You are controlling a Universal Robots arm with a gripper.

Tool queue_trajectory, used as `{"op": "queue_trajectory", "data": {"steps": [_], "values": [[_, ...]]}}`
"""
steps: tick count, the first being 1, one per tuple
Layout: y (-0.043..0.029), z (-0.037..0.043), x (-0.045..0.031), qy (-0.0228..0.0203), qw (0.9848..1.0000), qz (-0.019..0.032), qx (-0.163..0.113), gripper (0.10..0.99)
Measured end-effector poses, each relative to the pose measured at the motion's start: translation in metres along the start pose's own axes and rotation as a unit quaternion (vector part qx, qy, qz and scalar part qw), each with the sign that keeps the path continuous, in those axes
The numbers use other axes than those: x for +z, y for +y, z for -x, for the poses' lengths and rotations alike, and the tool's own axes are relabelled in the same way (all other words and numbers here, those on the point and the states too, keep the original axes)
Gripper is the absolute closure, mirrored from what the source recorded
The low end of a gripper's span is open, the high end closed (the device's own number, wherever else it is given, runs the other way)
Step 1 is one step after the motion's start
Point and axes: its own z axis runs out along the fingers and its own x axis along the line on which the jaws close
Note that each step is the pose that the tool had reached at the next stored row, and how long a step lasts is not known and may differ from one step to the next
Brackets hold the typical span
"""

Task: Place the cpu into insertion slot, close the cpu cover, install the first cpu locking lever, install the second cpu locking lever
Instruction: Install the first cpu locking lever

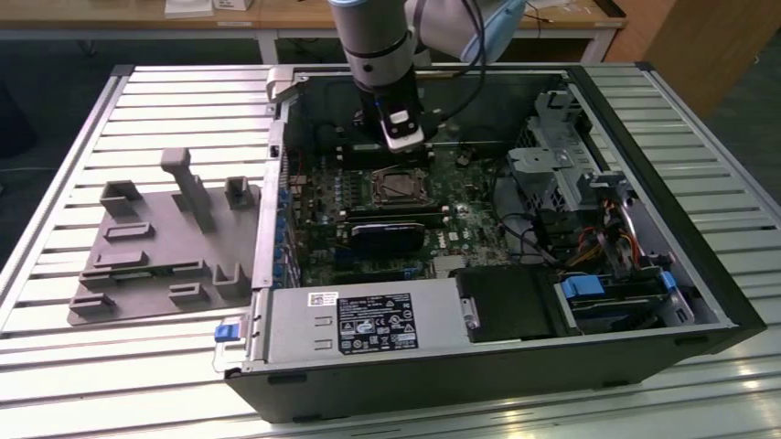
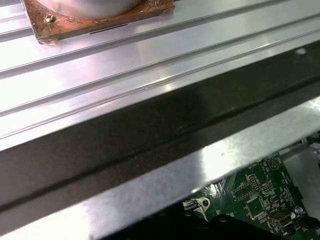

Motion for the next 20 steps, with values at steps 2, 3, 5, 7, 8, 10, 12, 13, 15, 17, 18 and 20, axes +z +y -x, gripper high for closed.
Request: {"op": "queue_trajectory", "data": {"steps": [2,3,5,7,8,10,12,13,15,17,18,20], "values": [[-0.0001,-0.0001,0.0004,-0.0006,1.0,-0.0008,0.002,0.984],[-0.0001,-0.0001,0.0005,-0.001,1.0,-0.0014,0.002,0.984],[-0.0002,-0.0002,0.0011,-0.0018,1.0,-0.0024,0.004,0.984],[-0.0004,-0.0004,0.0018,-0.0026,1.0,-0.0033,0.006,0.984],[-0.0005,-0.0004,0.0022,-0.003,1.0,-0.0036,0.007,0.984],[-0.0007,-0.0006,0.0031,-0.0036,0.9999,-0.0042,0.009,0.984],[-0.0009,-0.0008,0.0041,-0.004,0.9999,-0.0045,0.01,0.984],[-0.001,-0.0009,0.0046,-0.0042,0.9999,-0.0046,0.011,0.984],[-0.0012,-0.001,0.0055,-0.0045,0.9999,-0.0049,0.012,0.984],[-0.0014,-0.0012,0.0064,-0.0048,0.9999,-0.0051,0.013,0.984],[-0.0015,-0.0013,0.0069,-0.005,0.9999,-0.0052,0.014,0.984],[-0.0017,-0.0015,0.008,-0.0053,0.9999,-0.0055,0.015,0.984]]}}
